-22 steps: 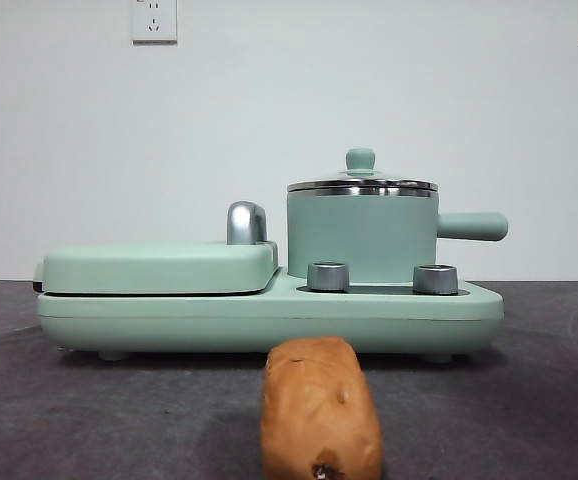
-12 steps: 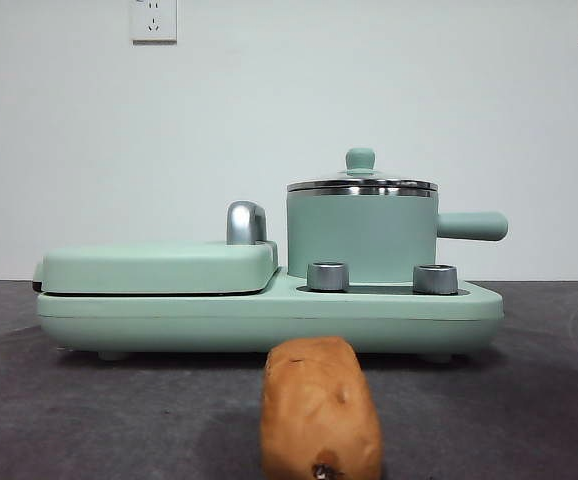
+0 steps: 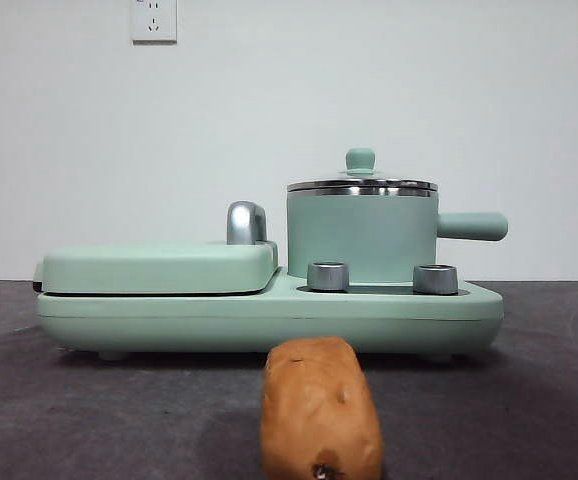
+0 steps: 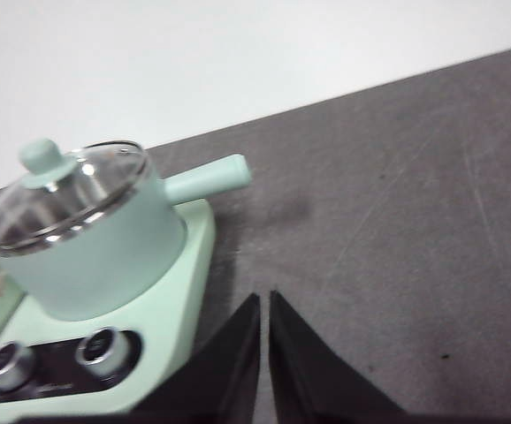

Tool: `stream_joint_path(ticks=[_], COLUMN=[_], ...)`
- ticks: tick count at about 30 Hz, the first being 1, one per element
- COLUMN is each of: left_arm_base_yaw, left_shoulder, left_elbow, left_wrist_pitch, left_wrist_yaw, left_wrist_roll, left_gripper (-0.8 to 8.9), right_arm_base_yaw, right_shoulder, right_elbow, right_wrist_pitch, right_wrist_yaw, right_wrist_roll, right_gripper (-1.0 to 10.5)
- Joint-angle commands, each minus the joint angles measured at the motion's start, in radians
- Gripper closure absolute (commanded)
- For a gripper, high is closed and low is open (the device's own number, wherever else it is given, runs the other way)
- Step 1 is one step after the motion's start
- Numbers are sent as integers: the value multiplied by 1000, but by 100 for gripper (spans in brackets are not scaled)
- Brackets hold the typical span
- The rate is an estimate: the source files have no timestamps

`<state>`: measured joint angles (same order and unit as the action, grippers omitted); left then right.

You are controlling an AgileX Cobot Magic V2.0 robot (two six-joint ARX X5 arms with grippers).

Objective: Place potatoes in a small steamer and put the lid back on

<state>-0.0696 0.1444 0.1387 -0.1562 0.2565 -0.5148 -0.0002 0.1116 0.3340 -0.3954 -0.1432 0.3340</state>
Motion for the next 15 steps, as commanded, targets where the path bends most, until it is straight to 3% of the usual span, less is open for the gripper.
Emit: stream_joint_path(ticks=[1, 6, 15], left_arm_base_yaw=[-16, -47, -106], left_shoulder=[64, 208, 470], left_elbow=[77, 241, 555], left_wrist_pitch=[0, -94, -231], left_wrist_yaw=[39, 98, 232], left_wrist_roll=[-29, 2, 141], left_gripper=[808, 808, 808], right_arm_base_yaw=[7, 13, 14], right_shoulder=[53, 153, 309], right_elbow=[98, 246, 450], right_wrist_pitch=[-47, -148, -312], right_wrist_yaw=[-38, -129, -400], right_wrist_roll=[26, 20, -47], right_gripper=[933, 933, 932])
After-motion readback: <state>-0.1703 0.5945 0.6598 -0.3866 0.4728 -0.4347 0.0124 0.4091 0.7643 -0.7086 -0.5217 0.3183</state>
